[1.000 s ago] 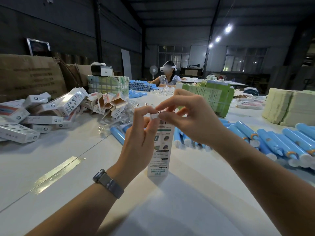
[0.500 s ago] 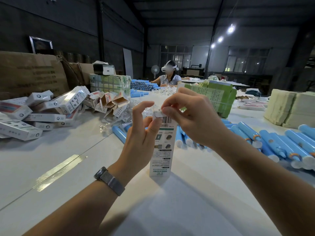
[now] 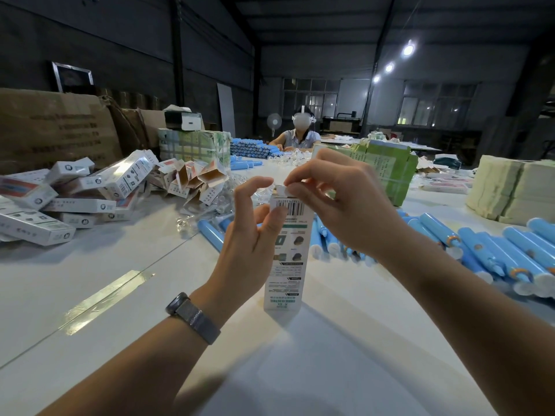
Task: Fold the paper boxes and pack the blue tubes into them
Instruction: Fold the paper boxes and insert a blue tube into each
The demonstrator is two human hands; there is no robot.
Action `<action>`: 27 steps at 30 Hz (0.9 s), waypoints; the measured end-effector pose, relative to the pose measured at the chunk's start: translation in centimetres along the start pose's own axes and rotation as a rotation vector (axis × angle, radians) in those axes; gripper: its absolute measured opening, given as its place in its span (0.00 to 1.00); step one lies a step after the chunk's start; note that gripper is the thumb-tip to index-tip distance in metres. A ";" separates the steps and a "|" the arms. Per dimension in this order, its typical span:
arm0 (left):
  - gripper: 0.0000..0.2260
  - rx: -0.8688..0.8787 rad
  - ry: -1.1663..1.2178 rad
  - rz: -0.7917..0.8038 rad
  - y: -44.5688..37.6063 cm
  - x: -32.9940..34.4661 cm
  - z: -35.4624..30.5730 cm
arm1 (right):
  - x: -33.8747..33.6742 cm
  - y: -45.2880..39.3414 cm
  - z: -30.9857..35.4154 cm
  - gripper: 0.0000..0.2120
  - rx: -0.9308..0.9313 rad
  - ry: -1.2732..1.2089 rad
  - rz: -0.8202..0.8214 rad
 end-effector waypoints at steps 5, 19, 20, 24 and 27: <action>0.08 -0.030 0.020 -0.011 -0.1 0.0 0.1 | -0.2 0.0 0.0 0.04 -0.014 -0.069 -0.005; 0.12 -0.121 -0.018 0.026 -0.7 0.1 0.5 | -0.3 0.0 0.0 0.04 -0.019 -0.068 0.040; 0.13 -0.115 -0.014 0.019 -0.7 0.0 0.4 | -0.2 0.0 0.1 0.04 -0.033 -0.046 0.025; 0.13 -0.113 -0.029 0.020 -0.8 0.0 0.2 | -0.2 0.0 0.4 0.05 -0.060 0.021 0.000; 0.09 -0.107 -0.064 0.044 -0.7 0.0 0.3 | -0.5 0.0 0.5 0.05 -0.081 0.032 -0.023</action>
Point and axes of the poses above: each hand's wrist, its own y-axis away from the middle knuckle, its own x-axis out of the palm, z = x × y, the point moved 2 cm from there along -y, towards the middle knuckle, and after that the axes turned 15 degrees about x, right-handed, at the moved point
